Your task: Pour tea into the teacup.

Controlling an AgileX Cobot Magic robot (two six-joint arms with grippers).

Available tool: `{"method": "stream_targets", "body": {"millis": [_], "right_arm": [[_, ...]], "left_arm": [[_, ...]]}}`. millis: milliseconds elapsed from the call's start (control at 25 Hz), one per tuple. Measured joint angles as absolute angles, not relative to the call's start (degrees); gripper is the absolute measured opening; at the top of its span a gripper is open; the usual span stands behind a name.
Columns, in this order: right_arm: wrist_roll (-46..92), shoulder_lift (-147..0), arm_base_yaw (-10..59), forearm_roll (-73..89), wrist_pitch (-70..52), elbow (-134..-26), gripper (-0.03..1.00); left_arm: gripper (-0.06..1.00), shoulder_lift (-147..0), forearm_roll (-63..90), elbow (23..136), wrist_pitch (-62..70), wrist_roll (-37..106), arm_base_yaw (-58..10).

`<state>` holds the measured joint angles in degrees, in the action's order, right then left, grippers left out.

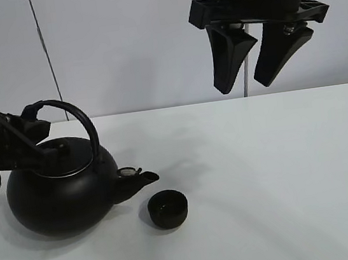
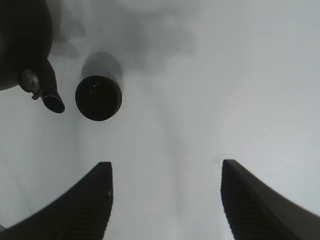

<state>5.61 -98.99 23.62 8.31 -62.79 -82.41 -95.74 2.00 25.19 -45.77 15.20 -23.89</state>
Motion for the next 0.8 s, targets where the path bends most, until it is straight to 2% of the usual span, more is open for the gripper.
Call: {"method": "stream_targets", "body": {"millis": [280,800], "right_arm": [[5.61,-98.99,23.62,8.31,-62.79,-82.41,0.43],[5.61,-98.99,23.62,8.31,-62.79,-82.41,0.43]], "left_arm": [[0.12,-95.85,2.00,28.12,-40.62,14.80,-23.89],[0.12,-95.85,2.00,28.78,-41.67,17.38,-23.89]]}}
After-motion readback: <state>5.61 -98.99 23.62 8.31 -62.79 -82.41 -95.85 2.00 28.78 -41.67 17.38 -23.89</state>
